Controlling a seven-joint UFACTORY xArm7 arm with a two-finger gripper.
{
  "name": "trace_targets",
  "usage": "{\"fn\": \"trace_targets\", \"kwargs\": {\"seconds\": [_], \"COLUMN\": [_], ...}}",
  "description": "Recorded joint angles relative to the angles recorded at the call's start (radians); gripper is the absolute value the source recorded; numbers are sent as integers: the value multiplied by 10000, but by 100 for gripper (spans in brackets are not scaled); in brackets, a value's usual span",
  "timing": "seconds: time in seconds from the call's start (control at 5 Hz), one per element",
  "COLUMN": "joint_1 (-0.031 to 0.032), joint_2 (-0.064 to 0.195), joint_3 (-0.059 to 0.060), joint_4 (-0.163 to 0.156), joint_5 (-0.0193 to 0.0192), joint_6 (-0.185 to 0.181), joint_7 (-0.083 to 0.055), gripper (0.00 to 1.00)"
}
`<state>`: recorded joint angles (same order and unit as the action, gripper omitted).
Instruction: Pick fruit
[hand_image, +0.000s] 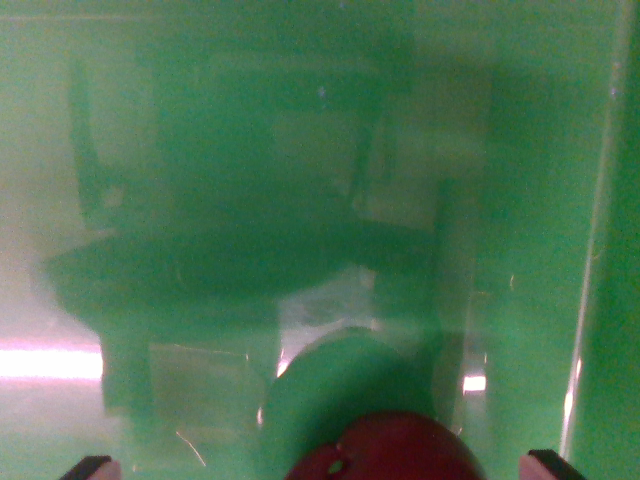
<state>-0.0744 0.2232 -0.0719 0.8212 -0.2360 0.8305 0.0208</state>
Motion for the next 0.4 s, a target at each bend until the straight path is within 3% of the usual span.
{"fn": "trace_targets", "kwargs": {"seconds": [0.2,0.4], "joint_1": [-11,-11], "joint_2": [36,36], "joint_3": [-12,-12], "joint_4": [-142,-142], "joint_5": [-62,-62], "joint_6": [-175,-175], "joint_7": [-9,-9], "gripper": [0,0]}}
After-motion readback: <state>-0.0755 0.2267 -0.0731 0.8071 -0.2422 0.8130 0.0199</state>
